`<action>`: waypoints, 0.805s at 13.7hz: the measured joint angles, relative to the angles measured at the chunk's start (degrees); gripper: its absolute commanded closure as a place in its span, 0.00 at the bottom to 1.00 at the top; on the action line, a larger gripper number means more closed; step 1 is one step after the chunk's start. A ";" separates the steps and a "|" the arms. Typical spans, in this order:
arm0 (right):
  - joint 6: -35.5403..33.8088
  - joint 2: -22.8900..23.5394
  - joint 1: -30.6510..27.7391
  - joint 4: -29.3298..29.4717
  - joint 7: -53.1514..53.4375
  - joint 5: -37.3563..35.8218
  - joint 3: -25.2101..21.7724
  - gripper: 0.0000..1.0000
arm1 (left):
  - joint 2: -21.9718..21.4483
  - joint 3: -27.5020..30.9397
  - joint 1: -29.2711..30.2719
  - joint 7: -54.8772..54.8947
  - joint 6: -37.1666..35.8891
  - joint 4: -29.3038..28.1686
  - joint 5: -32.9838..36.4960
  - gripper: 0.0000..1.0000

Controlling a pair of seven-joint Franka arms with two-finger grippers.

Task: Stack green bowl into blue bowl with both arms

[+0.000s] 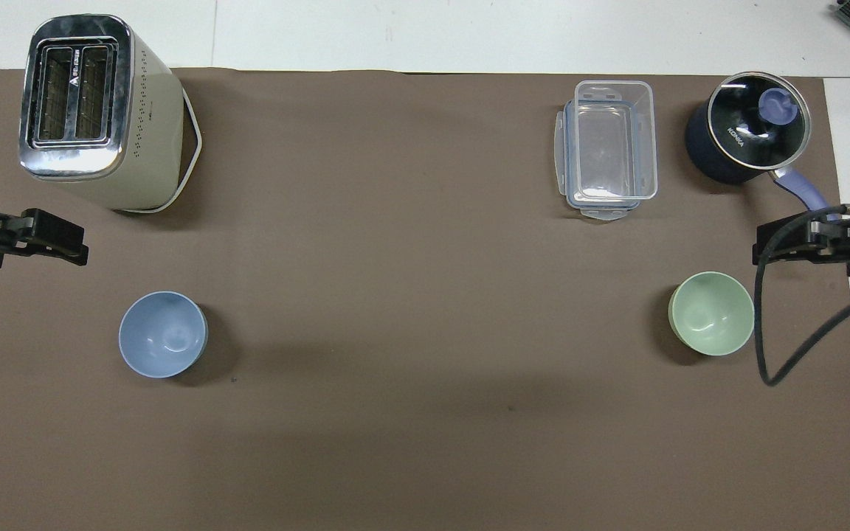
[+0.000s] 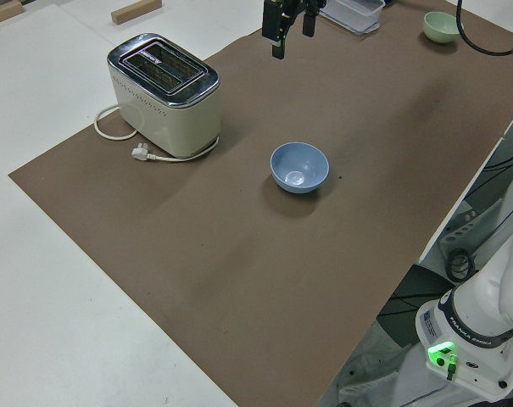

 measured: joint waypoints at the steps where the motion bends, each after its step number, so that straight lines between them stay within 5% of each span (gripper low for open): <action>1: 0.00 0.00 -0.01 0.00 0.00 0.00 0.00 0.00 | -0.04 -0.11 -0.02 0.23 -0.12 0.27 0.04 0.00; 11: 0.00 0.00 -0.26 0.00 0.00 0.00 0.00 0.00 | -0.27 -0.54 -0.17 0.78 -0.12 0.16 0.04 0.00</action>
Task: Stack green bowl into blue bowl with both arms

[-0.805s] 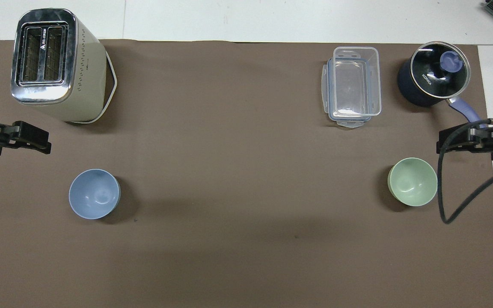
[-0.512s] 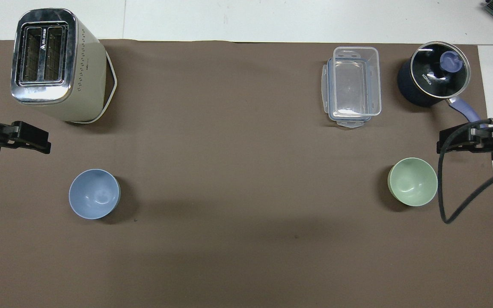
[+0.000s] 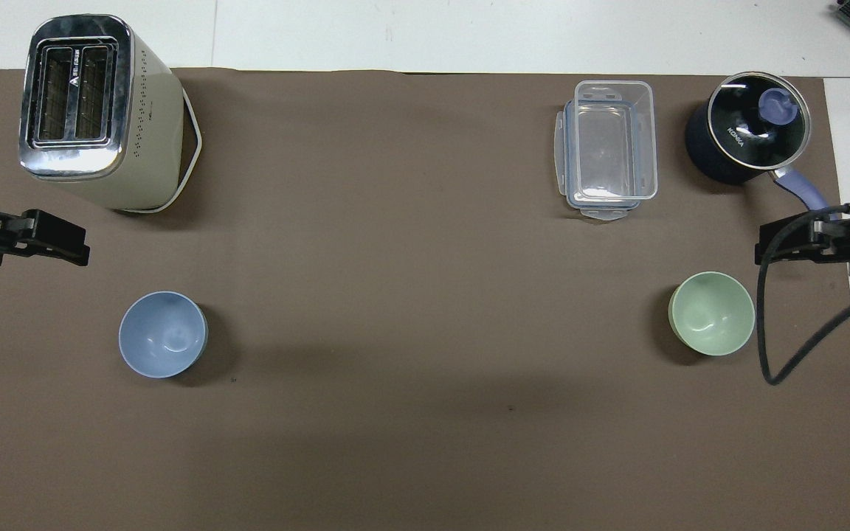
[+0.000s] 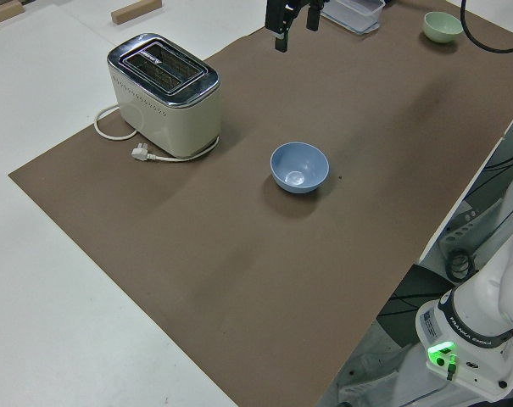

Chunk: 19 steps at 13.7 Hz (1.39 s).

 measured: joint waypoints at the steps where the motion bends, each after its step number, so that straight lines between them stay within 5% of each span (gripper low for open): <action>1: 0.00 0.00 -0.01 0.00 0.00 0.00 0.00 0.00 | -0.05 0.04 0.01 0.02 0.11 -0.25 0.00 0.00; 10: 0.00 0.00 -0.01 0.00 0.00 0.00 0.00 0.00 | -2.56 0.88 0.32 1.61 2.07 -5.03 0.02 0.00; 19: 0.00 0.00 -0.02 0.00 0.00 0.00 0.00 0.00 | -6.45 1.68 4.60 7.96 14.25 -19.18 0.05 0.00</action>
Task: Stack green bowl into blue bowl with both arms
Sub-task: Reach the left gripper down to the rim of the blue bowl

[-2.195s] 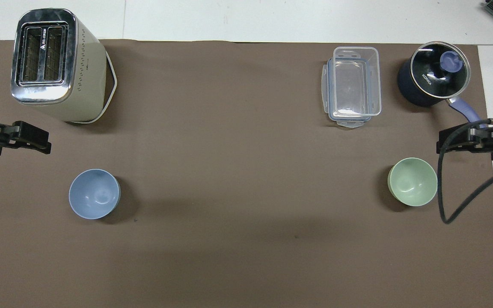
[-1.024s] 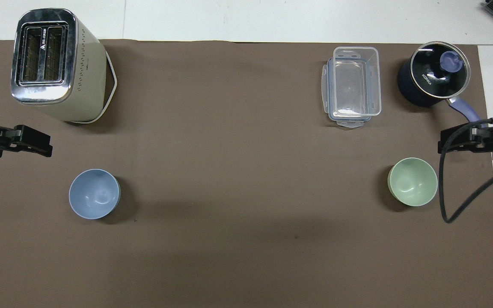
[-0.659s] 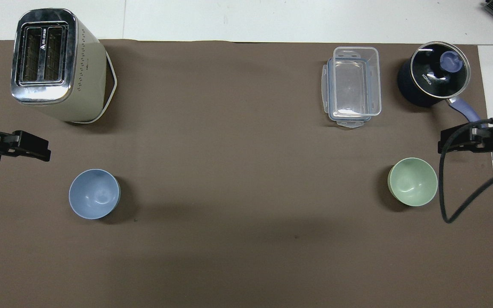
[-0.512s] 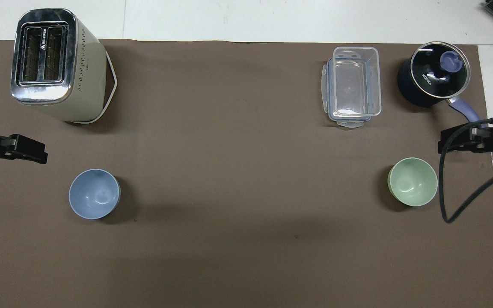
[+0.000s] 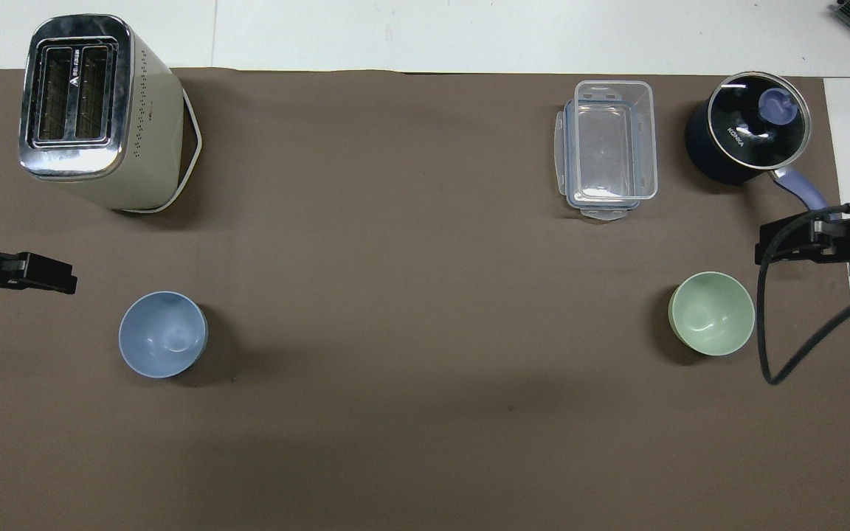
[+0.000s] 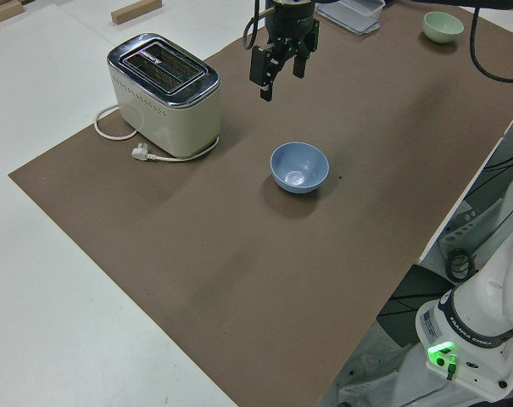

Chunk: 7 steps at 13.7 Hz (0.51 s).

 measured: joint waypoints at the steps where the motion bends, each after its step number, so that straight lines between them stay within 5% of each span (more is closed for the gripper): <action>1: 0.00 0.00 0.00 0.00 0.00 0.00 0.00 0.00 | -0.43 0.00 0.17 0.13 2.38 -2.46 0.00 0.00; 7: 0.00 0.00 0.00 0.00 0.00 0.00 0.00 0.00 | -1.99 -0.21 0.17 6.63 12.57 -15.81 -1.49 0.00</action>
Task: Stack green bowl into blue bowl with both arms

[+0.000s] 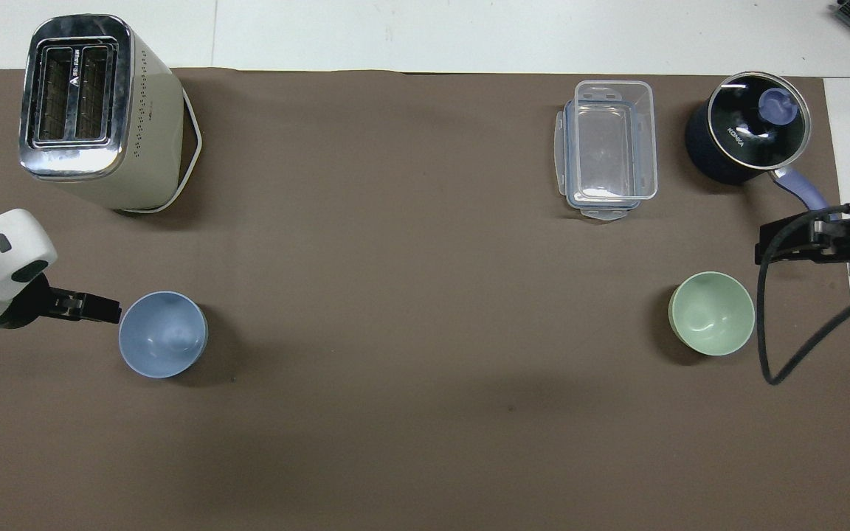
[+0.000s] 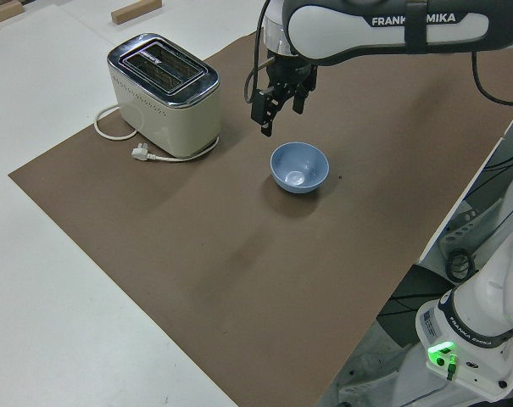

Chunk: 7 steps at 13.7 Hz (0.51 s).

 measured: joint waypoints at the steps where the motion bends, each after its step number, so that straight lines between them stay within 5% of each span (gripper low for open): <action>1: 0.00 0.00 0.00 0.00 0.00 0.00 0.00 0.00 | -0.02 0.00 0.00 0.95 1.80 -2.08 -0.14 0.00; 5: 0.00 0.00 0.00 0.00 0.00 0.00 0.00 0.00 | 0.06 -0.19 -0.03 1.77 13.22 -12.06 -0.22 0.00; 6: 0.00 0.00 0.00 0.00 0.00 0.00 0.00 0.00 | 0.16 -0.29 -0.06 1.78 16.04 -14.53 -0.24 0.12; 7: 0.00 0.00 0.00 0.00 0.00 0.00 0.00 0.00 | 0.47 -0.38 -0.08 1.78 18.18 -16.43 -0.25 0.75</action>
